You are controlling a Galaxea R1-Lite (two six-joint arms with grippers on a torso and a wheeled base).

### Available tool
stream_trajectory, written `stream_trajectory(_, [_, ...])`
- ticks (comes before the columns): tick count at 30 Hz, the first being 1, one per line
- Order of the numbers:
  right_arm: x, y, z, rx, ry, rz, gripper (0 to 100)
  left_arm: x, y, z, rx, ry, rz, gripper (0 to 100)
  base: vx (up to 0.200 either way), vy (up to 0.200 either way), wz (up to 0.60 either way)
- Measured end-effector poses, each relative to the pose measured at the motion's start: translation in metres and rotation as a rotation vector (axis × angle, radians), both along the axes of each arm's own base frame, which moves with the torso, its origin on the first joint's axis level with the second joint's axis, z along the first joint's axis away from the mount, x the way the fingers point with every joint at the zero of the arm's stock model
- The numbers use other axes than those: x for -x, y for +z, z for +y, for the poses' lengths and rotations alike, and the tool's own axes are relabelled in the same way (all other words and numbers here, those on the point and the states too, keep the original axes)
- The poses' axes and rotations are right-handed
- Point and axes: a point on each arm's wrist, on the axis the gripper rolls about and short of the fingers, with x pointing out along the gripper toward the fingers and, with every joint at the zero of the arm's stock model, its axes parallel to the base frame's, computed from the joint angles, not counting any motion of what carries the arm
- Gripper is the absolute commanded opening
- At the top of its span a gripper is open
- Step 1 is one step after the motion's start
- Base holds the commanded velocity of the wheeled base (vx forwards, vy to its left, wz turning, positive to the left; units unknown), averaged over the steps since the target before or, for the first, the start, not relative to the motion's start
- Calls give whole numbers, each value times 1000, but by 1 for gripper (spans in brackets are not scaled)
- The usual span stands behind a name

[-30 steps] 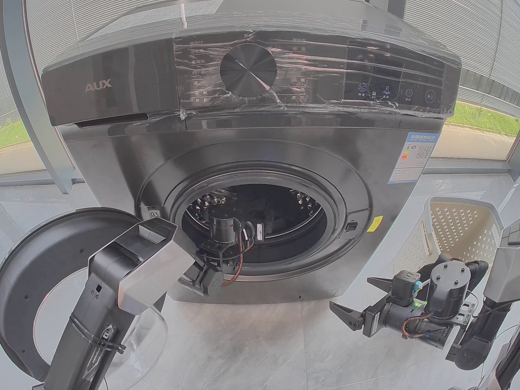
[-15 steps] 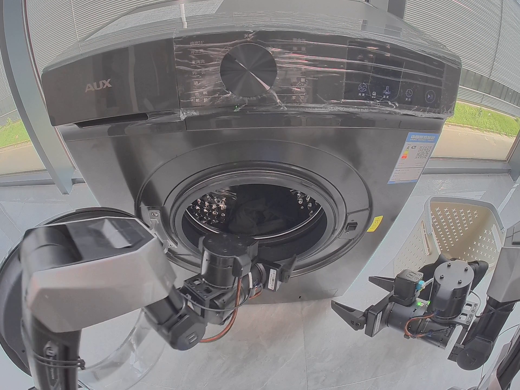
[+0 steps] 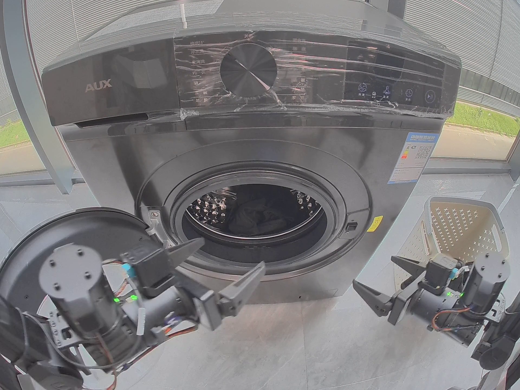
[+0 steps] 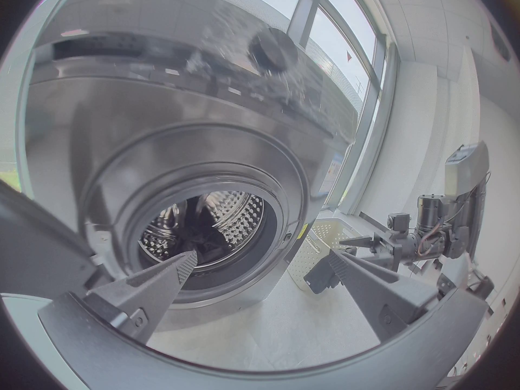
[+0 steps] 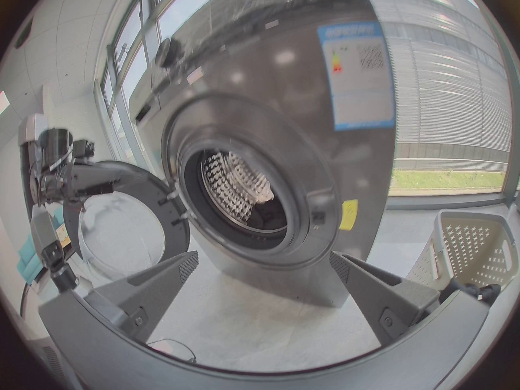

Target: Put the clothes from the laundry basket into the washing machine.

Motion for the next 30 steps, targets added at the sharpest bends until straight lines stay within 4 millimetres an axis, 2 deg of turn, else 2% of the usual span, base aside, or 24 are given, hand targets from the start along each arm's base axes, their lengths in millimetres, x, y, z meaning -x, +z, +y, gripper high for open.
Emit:
stream_trajectory(4, [8,18,-18,-41,-64,-76,100,19,1,33,31,58,4,100,0,0,0])
stream_trajectory(8, [12,31,-31,-67,-124,-131,100,30,4,58,59,136,-13,100,0,0,0])
stream_trajectory(12, [17,36,-39,-72,-176,-142,100,44,2,77,62,170,-29,100,-200,0,0])
stream_trajectory(19, [24,41,-46,-80,-218,-152,100,59,2,92,64,194,-65,100,-200,0,0])
stream_trajectory(23, [31,34,-50,-20,-217,-66,100,65,4,98,69,196,-76,100,-200,0,0])
stream_trajectory(26, [40,29,-54,20,-216,-7,100,70,4,102,55,196,-74,100,-200,0,0])
stream_trajectory(30, [56,33,-63,26,-215,-1,100,80,3,111,34,195,-66,100,-200,0,0])
